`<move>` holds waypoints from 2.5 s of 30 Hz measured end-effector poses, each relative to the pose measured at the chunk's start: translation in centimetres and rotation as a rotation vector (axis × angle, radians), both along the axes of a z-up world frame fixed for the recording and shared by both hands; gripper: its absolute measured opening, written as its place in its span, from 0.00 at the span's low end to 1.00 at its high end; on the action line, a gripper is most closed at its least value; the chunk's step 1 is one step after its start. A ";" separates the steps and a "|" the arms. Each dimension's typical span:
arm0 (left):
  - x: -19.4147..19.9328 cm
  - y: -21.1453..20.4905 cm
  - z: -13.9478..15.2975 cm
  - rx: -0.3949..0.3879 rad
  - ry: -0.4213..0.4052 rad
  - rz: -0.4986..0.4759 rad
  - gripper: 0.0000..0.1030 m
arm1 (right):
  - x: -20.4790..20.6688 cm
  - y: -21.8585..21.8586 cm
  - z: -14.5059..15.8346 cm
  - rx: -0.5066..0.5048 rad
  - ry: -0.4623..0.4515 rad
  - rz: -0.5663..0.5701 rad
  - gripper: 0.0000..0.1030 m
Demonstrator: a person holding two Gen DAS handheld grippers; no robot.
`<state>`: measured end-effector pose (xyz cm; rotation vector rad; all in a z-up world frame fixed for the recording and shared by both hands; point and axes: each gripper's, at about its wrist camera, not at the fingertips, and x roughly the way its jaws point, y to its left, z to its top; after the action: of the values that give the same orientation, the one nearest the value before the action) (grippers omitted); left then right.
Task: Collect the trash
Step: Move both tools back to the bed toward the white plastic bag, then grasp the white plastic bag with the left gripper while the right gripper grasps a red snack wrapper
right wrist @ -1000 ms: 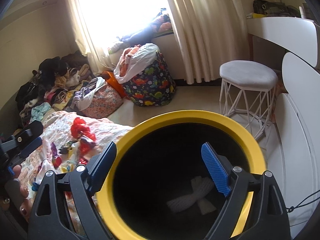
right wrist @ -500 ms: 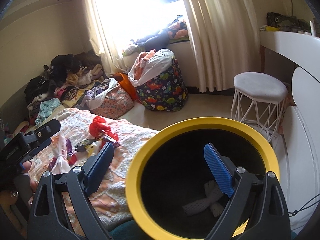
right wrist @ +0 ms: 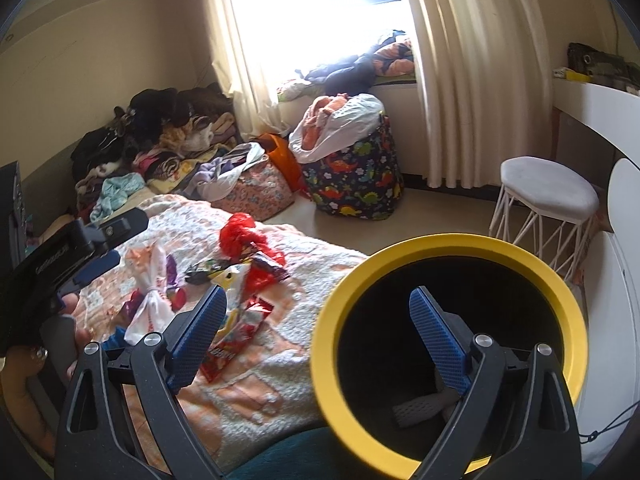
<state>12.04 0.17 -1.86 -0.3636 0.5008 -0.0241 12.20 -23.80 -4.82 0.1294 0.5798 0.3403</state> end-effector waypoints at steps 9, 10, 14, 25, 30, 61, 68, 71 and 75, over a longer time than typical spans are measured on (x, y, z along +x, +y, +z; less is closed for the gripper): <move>-0.1 3.1 -0.1 -0.028 0.000 0.064 0.89 | -0.9 2.9 -0.1 -0.023 0.015 0.058 0.89; -0.1 3.4 -0.1 -0.029 0.001 0.070 0.89 | -0.9 3.3 -0.2 -0.025 0.016 0.066 0.89; -0.3 4.6 -0.3 -0.039 0.005 0.097 0.89 | -1.1 4.9 -0.3 -0.035 0.022 0.094 0.89; -0.3 7.6 -1.1 -0.049 0.032 0.140 0.89 | -1.0 9.1 -1.6 -0.087 0.074 0.157 0.89; 0.3 9.5 -2.5 -0.081 0.117 0.151 0.89 | -0.3 10.1 -2.6 -0.111 0.122 0.154 0.89; 3.1 6.9 -8.1 -0.128 0.344 0.036 0.61 | 4.9 11.0 -8.4 -0.046 0.416 0.169 0.20; 3.4 6.2 -8.6 -0.110 0.371 0.022 0.41 | 4.3 10.2 -7.9 -0.018 0.391 0.147 0.13; 3.3 6.0 -8.5 -0.101 0.367 0.016 0.36 | 4.1 9.7 -7.7 -0.004 0.382 0.140 0.13; 2.9 6.2 -7.9 -0.109 0.340 0.011 0.35 | 3.8 9.3 -7.3 0.008 0.364 0.134 0.12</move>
<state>14.91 6.33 -9.74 -0.4804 0.8355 0.0213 15.96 -14.51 -12.15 0.1619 0.9502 0.4537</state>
